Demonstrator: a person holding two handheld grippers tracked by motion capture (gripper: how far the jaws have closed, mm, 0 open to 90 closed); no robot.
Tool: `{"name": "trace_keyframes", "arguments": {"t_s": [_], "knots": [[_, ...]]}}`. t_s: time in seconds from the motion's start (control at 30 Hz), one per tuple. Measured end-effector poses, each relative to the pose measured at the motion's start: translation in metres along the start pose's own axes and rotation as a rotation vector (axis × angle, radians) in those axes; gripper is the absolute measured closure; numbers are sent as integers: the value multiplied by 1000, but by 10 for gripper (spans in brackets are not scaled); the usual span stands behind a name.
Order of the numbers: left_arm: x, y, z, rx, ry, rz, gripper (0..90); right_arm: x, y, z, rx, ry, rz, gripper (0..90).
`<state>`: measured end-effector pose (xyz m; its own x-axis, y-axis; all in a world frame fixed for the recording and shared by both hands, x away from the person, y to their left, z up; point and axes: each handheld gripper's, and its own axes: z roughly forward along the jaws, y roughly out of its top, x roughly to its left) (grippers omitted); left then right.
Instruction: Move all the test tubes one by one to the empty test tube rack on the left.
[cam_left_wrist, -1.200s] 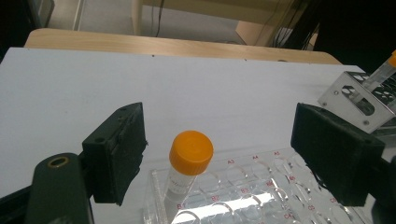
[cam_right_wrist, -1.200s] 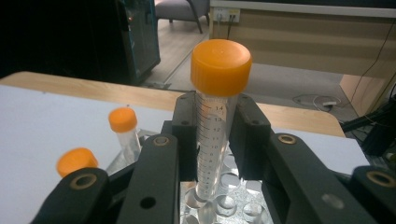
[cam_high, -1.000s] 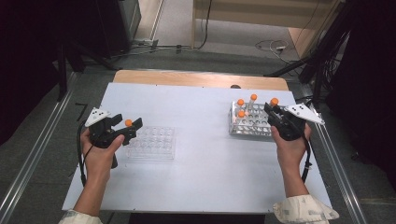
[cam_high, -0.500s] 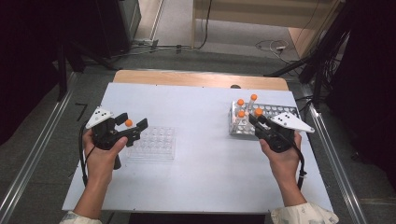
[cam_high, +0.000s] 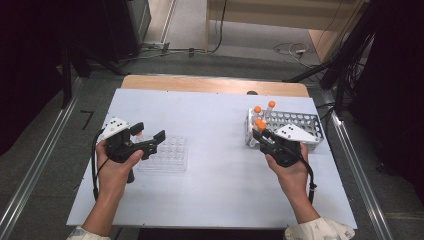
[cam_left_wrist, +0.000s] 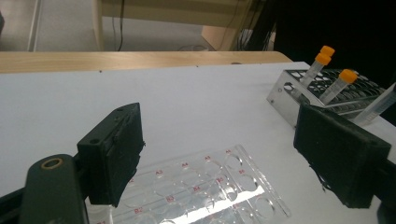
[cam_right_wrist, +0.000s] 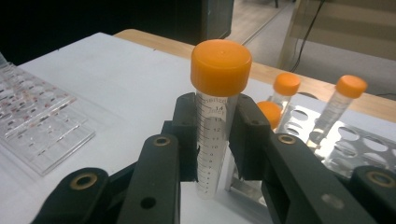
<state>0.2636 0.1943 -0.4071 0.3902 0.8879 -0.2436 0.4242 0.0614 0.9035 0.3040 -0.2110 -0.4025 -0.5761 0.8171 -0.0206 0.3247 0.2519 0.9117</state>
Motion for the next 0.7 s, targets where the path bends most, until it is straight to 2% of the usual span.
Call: {"name": "trace_keyframes", "arguments": {"t_s": [0.17, 0.47, 0.7], "knots": [[-5, -2, 4, 12, -15, 14, 167, 9, -3, 6, 15, 38, -2, 710], [-17, -7, 11, 31, -45, 41, 162, 22, -10, 16, 45, 67, -33, 710], [-25, -10, 15, 44, -67, 58, 161, 38, -12, 22, 58, 104, -60, 710]]}}
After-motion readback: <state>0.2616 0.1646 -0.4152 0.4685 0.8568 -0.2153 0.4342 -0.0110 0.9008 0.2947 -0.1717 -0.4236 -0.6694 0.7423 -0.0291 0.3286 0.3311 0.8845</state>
